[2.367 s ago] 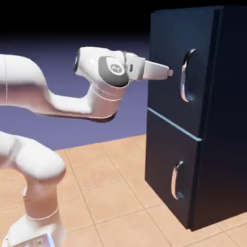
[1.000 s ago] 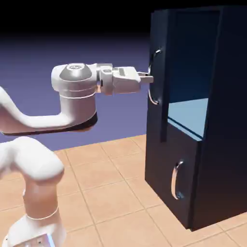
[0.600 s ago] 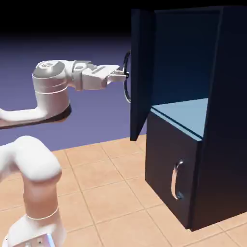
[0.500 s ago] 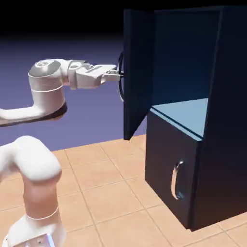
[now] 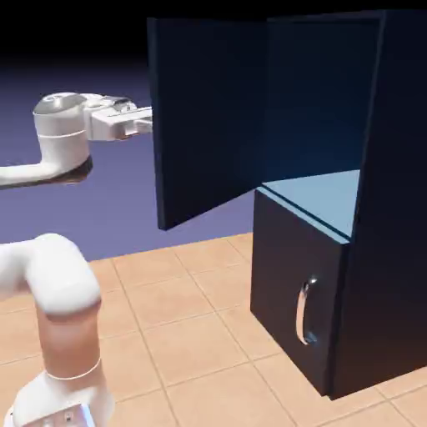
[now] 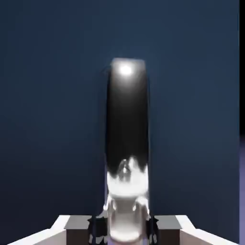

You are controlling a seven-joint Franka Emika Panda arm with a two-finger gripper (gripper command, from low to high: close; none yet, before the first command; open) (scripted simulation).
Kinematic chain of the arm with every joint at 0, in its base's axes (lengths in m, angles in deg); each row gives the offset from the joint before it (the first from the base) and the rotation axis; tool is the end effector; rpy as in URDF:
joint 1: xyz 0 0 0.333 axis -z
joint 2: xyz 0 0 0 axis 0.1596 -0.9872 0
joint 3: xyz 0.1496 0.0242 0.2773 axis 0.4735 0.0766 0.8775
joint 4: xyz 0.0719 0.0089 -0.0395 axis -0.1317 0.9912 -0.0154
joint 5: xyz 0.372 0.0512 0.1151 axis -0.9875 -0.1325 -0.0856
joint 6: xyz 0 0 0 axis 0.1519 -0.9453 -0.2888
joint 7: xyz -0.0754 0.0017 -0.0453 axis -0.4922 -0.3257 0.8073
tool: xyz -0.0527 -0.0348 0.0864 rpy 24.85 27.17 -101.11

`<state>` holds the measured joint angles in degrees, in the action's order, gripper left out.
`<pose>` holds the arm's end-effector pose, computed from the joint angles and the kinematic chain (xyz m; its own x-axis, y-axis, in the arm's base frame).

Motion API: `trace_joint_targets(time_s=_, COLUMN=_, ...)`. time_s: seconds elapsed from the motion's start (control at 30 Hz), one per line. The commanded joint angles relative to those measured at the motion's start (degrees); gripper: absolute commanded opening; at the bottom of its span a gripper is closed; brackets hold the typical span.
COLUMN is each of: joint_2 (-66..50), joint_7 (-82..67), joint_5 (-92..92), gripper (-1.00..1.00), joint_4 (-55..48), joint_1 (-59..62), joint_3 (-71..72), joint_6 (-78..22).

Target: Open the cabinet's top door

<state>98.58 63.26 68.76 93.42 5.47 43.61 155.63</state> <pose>0.1760 0.1777 0.5894 -0.6338 -0.3136 0.7071 -0.6339 -0.3133 -0.7071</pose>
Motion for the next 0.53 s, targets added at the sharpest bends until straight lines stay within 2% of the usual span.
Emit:
trace_joint_targets(time_s=0.0, joint_2=-1.1, joint_7=0.2, joint_5=-1.4, gripper=-1.0, joint_4=-1.9, joint_1=1.7, joint_3=2.1, joint_6=-2.2)
trace_joint_targets(time_s=0.47, joint_2=-8.8, joint_7=0.0, joint_5=-12.9, gripper=-1.0, joint_4=-28.1, joint_1=28.6, joint_3=24.0, joint_6=-25.7)
trace_joint_targets(time_s=0.5, joint_2=-8.8, joint_7=0.0, joint_5=-12.9, gripper=1.0, joint_4=-28.1, joint_1=28.6, joint_3=24.0, joint_6=-25.7)
